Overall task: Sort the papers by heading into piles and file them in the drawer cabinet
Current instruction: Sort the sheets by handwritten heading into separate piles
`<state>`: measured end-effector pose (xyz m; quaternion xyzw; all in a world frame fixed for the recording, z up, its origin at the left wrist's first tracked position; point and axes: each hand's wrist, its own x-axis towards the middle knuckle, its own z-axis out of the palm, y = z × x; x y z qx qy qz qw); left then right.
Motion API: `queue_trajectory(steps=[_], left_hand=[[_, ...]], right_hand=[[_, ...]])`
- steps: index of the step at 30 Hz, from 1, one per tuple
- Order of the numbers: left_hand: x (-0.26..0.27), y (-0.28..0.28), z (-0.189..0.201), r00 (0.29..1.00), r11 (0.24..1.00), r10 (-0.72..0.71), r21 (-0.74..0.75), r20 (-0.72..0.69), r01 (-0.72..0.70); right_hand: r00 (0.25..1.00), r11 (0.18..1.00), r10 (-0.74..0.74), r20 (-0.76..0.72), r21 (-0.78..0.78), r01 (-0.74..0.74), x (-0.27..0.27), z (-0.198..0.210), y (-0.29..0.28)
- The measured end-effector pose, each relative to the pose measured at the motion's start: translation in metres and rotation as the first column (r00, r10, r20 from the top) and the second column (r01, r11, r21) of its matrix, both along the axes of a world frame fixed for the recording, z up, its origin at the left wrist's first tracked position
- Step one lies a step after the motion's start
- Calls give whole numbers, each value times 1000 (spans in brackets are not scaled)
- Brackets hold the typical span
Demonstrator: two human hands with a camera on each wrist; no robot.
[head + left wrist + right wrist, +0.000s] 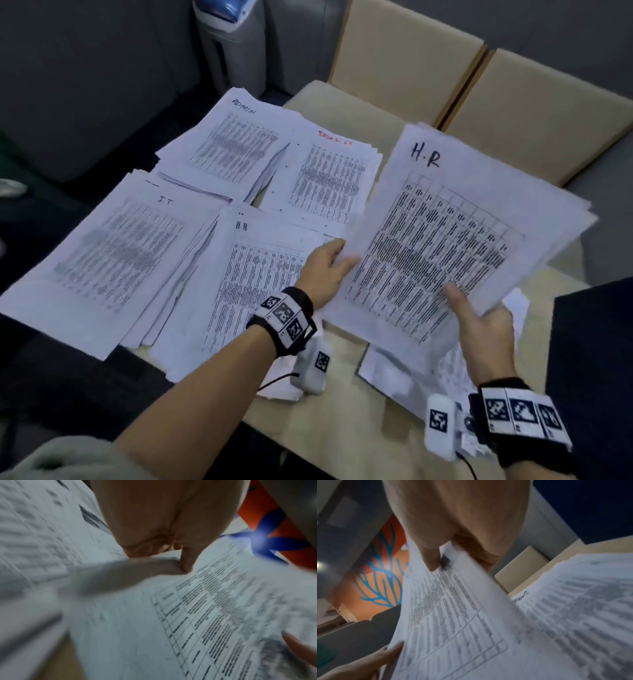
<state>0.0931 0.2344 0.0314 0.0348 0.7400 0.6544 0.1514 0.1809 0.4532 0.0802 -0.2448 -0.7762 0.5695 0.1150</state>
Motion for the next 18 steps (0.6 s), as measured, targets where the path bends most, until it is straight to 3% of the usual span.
queue_trajectory(steps=[2, 5, 7, 9, 14, 16, 18], left_hand=[[-1, -40, 1, 997, 995, 67, -81, 23, -65], [2, -123, -18, 983, 909, 180, -390, 46, -149], [8, -178, -33, 966, 780, 258, -595, 22, -195], [16, -214, -42, 956, 685, 292, -704, 30, -187], [18, -238, -54, 978, 544, 173, -839, 112, 0], [16, -237, -56, 979, 482, 188, -876, 81, -20], [9, -230, -54, 984, 423, 173, -899, -47, -117]], right_hand=[[999, 998, 46, 14, -42, -46, -11, -11, -27], [976, 978, 124, 178, -187, -90, -23, -47, -65], [894, 970, 236, 380, -152, -191, -23, -76, -85], [786, 946, 295, 544, -52, -320, -18, -99, -102], [801, 951, 190, 567, 95, -293, -4, -118, -129], [815, 963, 168, 554, 86, -257, 3, -114, -131], [839, 977, 131, 528, 77, -201, 8, -109, -126]])
